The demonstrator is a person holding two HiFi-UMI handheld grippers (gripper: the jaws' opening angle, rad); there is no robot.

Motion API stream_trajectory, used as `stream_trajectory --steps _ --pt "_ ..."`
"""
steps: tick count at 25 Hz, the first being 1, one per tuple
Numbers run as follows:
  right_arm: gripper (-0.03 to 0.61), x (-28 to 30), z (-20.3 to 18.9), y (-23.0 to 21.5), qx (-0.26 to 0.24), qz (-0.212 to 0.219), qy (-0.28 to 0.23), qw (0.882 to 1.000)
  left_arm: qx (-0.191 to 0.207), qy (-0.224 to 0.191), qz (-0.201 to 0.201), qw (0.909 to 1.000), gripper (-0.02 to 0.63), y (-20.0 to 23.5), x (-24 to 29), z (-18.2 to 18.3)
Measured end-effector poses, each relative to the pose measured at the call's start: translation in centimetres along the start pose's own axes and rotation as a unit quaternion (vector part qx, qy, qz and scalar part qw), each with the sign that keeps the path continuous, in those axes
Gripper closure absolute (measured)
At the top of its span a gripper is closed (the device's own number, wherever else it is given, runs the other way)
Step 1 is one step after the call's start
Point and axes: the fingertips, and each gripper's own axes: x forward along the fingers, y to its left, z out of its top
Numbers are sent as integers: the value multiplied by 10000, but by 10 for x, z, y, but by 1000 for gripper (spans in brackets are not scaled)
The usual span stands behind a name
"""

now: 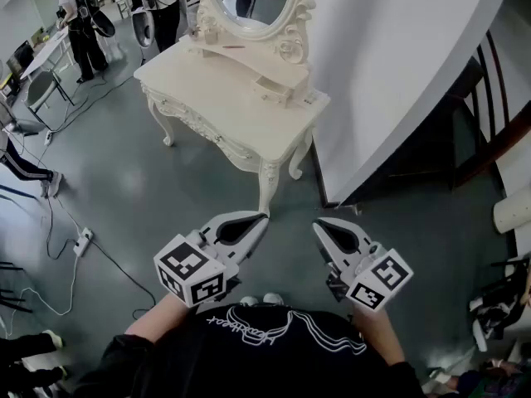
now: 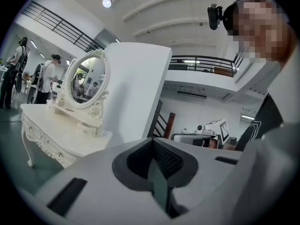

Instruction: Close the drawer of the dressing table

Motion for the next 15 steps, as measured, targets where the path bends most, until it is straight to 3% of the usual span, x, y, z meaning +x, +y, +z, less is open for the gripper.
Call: stream_trajectory --steps 9,13,15 --pt "572 18 -4 18 88 -152 -34 9998 2 -41 24 10000 610 12 -31 0" --pt "451 27 -4 27 -85 -312 -16 9995 19 -56 86 9999 611 21 -48 1" --pt "425 31 -6 32 -139 -353 11 9993 17 -76 121 9999 611 25 -56 0"
